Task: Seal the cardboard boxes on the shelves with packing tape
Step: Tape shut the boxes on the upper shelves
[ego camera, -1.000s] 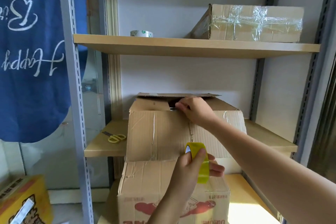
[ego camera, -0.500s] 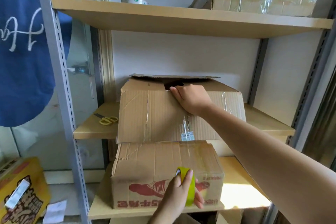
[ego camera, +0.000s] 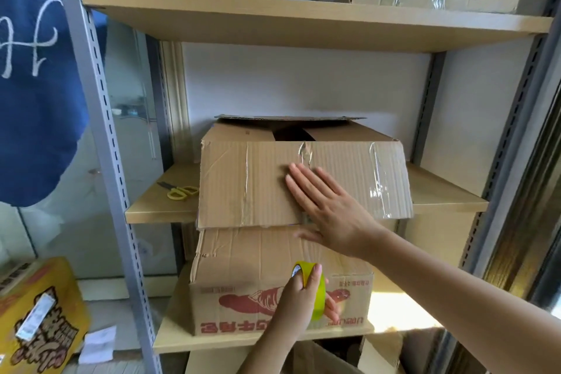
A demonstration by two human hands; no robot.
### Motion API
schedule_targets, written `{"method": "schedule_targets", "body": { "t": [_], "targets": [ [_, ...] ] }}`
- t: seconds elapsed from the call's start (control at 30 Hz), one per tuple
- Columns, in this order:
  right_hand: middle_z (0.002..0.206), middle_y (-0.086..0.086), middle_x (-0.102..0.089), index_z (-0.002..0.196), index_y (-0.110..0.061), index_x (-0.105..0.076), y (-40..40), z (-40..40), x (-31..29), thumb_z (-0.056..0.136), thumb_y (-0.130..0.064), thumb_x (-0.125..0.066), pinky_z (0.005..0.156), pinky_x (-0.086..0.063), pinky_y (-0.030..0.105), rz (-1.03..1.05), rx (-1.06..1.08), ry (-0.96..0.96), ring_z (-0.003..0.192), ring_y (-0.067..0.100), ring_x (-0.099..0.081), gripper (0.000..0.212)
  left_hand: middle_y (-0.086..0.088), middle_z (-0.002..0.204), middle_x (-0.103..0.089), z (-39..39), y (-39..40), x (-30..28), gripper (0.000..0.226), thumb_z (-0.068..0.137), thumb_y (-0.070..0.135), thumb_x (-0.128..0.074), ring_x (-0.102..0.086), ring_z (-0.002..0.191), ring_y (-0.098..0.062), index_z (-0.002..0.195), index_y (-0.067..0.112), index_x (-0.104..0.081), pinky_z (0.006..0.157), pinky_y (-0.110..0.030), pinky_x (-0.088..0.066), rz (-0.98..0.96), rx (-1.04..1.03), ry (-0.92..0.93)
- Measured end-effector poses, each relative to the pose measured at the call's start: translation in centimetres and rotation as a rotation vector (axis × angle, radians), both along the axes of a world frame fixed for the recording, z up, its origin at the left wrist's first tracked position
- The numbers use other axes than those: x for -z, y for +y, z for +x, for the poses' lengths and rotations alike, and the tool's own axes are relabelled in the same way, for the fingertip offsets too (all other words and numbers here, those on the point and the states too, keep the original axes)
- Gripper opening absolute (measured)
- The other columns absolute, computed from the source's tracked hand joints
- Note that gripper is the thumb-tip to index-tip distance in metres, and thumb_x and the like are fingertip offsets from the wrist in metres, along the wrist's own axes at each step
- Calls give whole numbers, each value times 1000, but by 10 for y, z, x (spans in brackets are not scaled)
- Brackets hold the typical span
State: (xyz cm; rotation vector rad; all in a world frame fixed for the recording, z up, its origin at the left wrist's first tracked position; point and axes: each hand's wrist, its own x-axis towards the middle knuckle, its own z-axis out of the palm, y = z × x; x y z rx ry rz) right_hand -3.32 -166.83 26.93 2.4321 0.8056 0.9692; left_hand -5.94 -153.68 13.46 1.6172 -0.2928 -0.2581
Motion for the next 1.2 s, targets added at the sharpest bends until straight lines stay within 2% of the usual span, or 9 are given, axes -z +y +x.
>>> {"method": "schedule_targets", "body": {
  "t": [0.13,0.33,0.43,0.63,0.73,0.8,0.93,1.03,1.2],
  "targets": [
    [164,12,-14,156,-6,-19,-19,-4,5,100,-58,-34,121,-22,42,-10,-42,-59,152,25,-11,77,-21,71,-69,-16,2,-10,37,105,40,-40,-66,60,-29,93,6,-47,70,-35,-57,-63,76,-57],
    [143,29,-47,136,11,-49,-21,1,3,97,-3,-54,104,-47,48,-72,-233,-364,135,40,-45,42,-9,91,-73,-17,9,-28,30,101,46,-49,-70,89,-26,99,18,-59,87,-43,-54,-53,-23,-174],
    [136,32,-52,130,14,-53,-21,-7,-16,102,-7,-47,97,-52,48,-126,-251,-406,127,43,-52,36,22,86,-70,-17,24,-57,20,103,38,-46,-65,89,6,96,30,-63,83,-16,-48,-103,-136,-175],
    [134,23,-59,126,7,-62,-11,-14,-14,95,-35,-56,92,-55,45,-9,-224,-337,121,35,-60,52,3,76,-62,22,98,-84,18,96,26,-55,-61,80,-22,79,28,-60,70,-29,-42,78,-613,-307],
    [132,16,-62,122,1,-66,15,-18,-12,95,-51,-50,100,-49,43,137,-206,-279,119,33,-60,61,4,100,-65,46,155,-96,24,92,12,-66,-63,91,-15,113,22,-61,72,-29,-52,291,-794,-447],
    [130,13,-62,117,-3,-67,43,-17,-21,98,-49,-45,104,-44,43,200,-223,-257,118,33,-58,55,2,103,-67,66,185,-104,28,89,11,-69,-65,89,-12,115,13,-62,71,-23,-53,553,-861,-650],
    [136,9,-59,121,-9,-64,113,-12,-43,102,-45,-37,109,-38,43,311,-271,-184,125,30,-52,49,3,129,-55,106,213,-124,33,92,29,-61,-57,116,-18,124,23,-58,95,-36,-51,966,-651,-682],
    [135,7,-59,117,-11,-66,158,-11,-47,101,-39,-41,111,-36,39,339,-327,-193,124,26,-53,41,6,135,-56,120,215,-133,48,95,52,-28,-52,125,-16,124,29,-58,108,-37,-41,1249,-331,-754],
    [116,8,-64,104,-8,-68,188,-8,-32,100,-24,-45,83,-49,37,307,-452,-187,100,28,-58,28,-1,108,-65,108,231,-128,13,100,18,-52,-61,106,-19,106,23,-62,98,-40,-50,1037,-118,-922]
  ]
}}
